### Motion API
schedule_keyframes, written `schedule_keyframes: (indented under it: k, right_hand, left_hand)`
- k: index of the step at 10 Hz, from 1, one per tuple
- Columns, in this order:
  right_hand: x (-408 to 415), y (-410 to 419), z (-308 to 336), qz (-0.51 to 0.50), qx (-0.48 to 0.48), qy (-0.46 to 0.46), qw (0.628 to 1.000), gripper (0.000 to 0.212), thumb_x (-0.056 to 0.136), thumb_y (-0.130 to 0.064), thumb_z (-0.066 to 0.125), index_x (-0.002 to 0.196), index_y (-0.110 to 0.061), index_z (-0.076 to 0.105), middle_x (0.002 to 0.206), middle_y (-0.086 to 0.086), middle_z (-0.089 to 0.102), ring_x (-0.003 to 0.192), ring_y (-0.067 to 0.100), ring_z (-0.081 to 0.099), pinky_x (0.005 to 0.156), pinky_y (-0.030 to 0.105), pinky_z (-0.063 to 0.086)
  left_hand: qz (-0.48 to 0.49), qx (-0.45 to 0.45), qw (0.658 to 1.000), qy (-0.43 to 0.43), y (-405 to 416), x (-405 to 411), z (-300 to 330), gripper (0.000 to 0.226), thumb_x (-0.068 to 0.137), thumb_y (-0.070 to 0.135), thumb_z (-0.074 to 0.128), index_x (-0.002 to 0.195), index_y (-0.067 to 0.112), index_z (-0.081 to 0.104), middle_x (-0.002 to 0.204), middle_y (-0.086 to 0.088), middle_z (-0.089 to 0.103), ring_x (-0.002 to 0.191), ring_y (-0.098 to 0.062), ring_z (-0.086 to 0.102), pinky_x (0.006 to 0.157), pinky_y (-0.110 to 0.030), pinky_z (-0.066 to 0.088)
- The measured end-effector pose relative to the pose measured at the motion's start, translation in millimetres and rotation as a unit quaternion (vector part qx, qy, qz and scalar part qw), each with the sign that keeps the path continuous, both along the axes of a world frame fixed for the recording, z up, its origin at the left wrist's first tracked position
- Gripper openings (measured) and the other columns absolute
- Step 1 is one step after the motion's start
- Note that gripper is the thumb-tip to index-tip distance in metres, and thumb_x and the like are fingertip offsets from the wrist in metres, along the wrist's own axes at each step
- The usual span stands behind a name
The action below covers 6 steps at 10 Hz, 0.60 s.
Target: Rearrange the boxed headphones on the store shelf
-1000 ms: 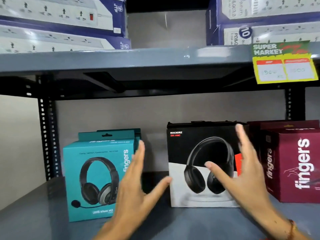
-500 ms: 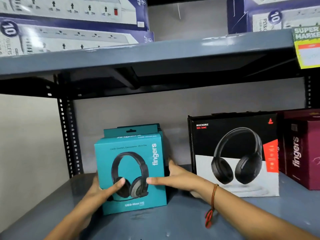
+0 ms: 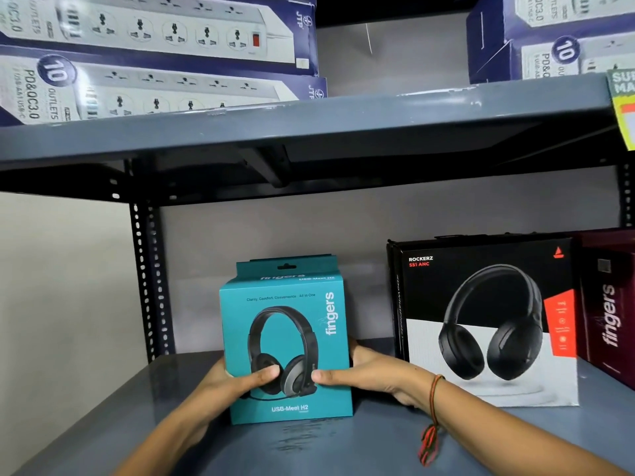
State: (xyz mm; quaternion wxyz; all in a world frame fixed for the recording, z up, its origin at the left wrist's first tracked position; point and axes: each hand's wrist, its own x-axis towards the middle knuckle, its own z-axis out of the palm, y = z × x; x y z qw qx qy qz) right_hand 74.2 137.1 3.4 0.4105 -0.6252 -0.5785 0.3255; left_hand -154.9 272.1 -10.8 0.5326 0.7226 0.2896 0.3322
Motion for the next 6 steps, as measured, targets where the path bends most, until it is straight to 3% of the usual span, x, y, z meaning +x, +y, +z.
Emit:
schedule_keyframes:
  k: [3,4,5,6]
  right_hand:
    - [-10.1,-7.6,-1.8,-0.002,-0.007,-0.011,1.0,0.078,0.075,-0.056,0.08,0.14,-0.042,0.04,0.12,-0.027,0.062,0.105,-0.015,0.059,0.075,0.004,0.048]
    - [-13.4,-7.7,-3.4,0.003,-0.009,-0.01,1.0,0.08,0.077,-0.053,0.08,0.143,-0.039,0.039,0.121,-0.027,0.062,0.103,-0.014,0.06,0.075,0.004,0.05]
    - [-15.3,-15.0,-1.0,-0.018,0.004,-0.017,1.0,0.096,0.075,-0.056,0.081,0.152,-0.032,0.029,0.14,-0.015,0.057,0.117,-0.004,0.058,0.09,0.012,0.05]
    - [-15.4,-34.0,4.5,-0.103,0.045,-0.071,0.991,0.125,0.07,-0.071,0.073,0.161,-0.025,0.002,0.167,-0.004,0.024,0.15,0.017,0.029,0.116,0.035,0.03]
  left_hand:
    - [0.0,0.014,1.0,0.021,-2.6,-12.0,0.5,0.091,0.037,0.062,0.093,0.119,0.029,0.069,0.102,0.017,0.082,0.092,-0.005,0.077,0.074,-0.019,0.056]
    - [0.0,0.013,0.999,0.03,-3.0,-14.7,1.0,0.106,0.027,0.069,0.094,0.121,0.028,0.068,0.102,0.015,0.082,0.093,-0.006,0.077,0.073,-0.018,0.057]
    - [0.025,0.019,1.0,-0.002,-10.4,-15.6,1.4,0.118,0.025,0.071,0.093,0.129,0.025,0.063,0.107,0.007,0.082,0.099,-0.012,0.076,0.078,-0.024,0.058]
    - [0.173,0.111,0.977,-0.058,-17.0,-16.8,-2.0,0.133,0.038,0.074,0.082,0.155,0.028,0.039,0.145,-0.003,0.062,0.131,-0.026,0.059,0.106,-0.048,0.051]
